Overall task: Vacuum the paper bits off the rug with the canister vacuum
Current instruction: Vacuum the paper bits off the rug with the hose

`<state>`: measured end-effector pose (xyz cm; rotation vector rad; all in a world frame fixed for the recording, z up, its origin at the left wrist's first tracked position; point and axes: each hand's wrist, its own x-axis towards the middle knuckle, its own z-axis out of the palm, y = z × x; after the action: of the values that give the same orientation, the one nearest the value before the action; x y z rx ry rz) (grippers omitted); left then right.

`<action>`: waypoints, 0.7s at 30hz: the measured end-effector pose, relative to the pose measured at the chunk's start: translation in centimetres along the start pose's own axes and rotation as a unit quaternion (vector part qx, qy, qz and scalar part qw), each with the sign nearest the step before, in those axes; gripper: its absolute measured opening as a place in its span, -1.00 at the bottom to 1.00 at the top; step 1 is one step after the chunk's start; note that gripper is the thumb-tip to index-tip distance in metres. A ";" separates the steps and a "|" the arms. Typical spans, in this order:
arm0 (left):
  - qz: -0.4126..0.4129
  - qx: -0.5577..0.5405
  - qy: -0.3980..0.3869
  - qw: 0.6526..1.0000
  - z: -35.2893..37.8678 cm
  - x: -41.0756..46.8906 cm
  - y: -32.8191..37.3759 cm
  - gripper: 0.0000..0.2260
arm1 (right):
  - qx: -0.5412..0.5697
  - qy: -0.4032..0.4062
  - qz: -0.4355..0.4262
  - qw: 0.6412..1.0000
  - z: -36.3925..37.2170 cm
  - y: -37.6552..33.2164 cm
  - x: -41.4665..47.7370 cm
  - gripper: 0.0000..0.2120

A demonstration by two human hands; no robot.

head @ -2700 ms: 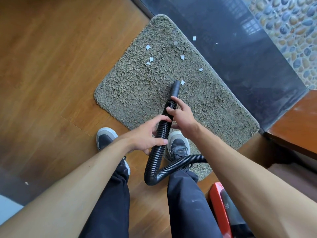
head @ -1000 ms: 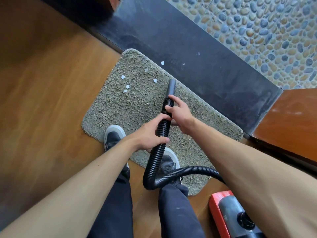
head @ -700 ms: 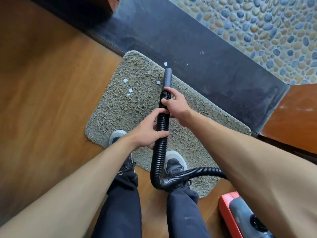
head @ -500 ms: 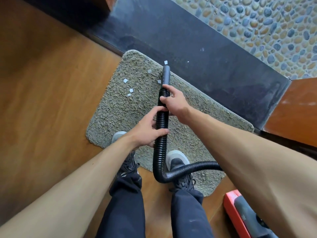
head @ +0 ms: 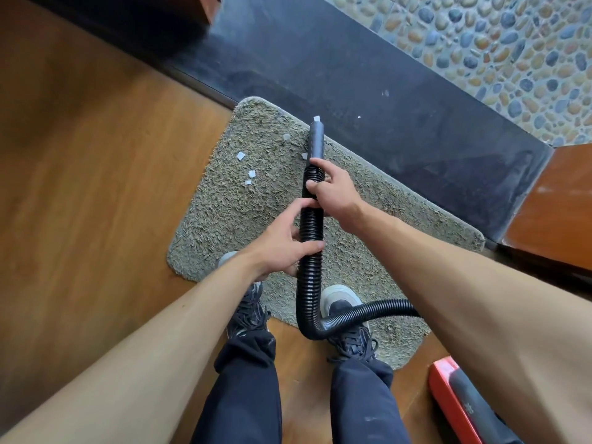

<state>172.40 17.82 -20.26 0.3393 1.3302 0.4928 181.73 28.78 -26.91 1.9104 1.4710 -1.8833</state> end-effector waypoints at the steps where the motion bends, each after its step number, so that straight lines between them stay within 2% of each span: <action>1: -0.002 -0.003 -0.001 1.000 0.0 0.0 0.0 -0.48 | 0.006 0.003 -0.003 1.000 0.1 0.1 -0.1 -0.51; 6: 0.003 -0.008 -0.003 1.000 -0.1 0.5 0.5 -0.43 | 0.012 0.036 -0.024 0.999 0.1 0.0 -0.2 -0.50; 21: 0.006 -0.010 -0.014 1.000 0.1 0.8 2.1 -0.47 | 0.010 0.034 -0.015 0.999 -1.1 -1.2 0.2 -0.52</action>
<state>172.28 20.02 -19.81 0.3370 1.2959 0.5087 181.68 30.26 -26.20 1.9905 1.5130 -1.8720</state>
